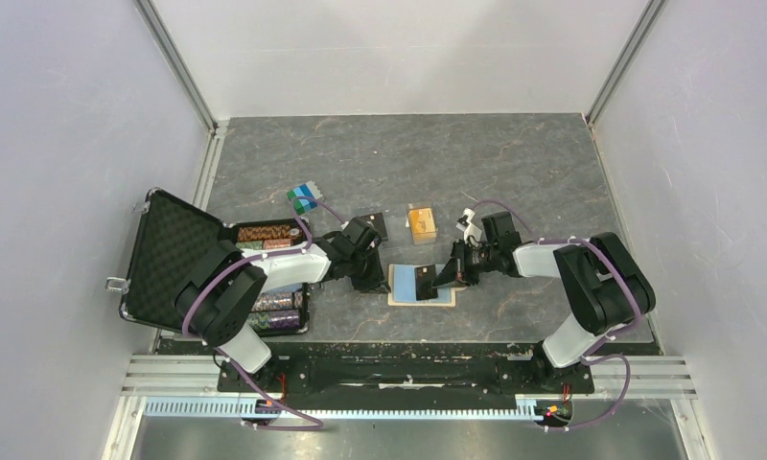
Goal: Put the credit cards into the card holder
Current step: Insert the credit card into the card holder.
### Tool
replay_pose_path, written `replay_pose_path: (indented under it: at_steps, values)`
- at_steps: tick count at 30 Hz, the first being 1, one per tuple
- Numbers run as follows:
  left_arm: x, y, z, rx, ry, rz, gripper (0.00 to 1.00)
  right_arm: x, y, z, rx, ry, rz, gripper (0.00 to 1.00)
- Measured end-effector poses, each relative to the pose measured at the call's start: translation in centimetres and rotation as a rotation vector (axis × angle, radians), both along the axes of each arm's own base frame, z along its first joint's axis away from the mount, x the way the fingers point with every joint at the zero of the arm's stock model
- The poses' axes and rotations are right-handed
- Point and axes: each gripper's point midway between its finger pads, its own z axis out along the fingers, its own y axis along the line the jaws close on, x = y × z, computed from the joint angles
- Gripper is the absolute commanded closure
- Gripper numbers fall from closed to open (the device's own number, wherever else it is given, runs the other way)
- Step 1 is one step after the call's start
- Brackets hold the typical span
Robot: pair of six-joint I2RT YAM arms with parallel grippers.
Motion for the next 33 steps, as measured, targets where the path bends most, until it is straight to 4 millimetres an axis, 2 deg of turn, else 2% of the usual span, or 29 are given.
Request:
replay_pose_path:
  at_steps: [9,19,26,33]
  values:
    - [0.0,0.0,0.0,0.004,0.004,-0.001,0.88,0.1,0.4,0.0,0.018,-0.006,0.0,1.0]
    - [0.0,0.0,0.0,0.006,0.005,-0.001,0.9,-0.2,2.1,0.0,0.037,-0.007,0.014,1.0]
    - [-0.1,0.0,0.0,0.008,0.006,-0.001,0.95,-0.7,3.4,-0.2,0.037,-0.009,0.038,1.0]
    - [0.0,0.1,0.0,0.01,0.003,0.001,0.95,-0.5,4.4,0.0,0.029,-0.016,0.054,0.86]
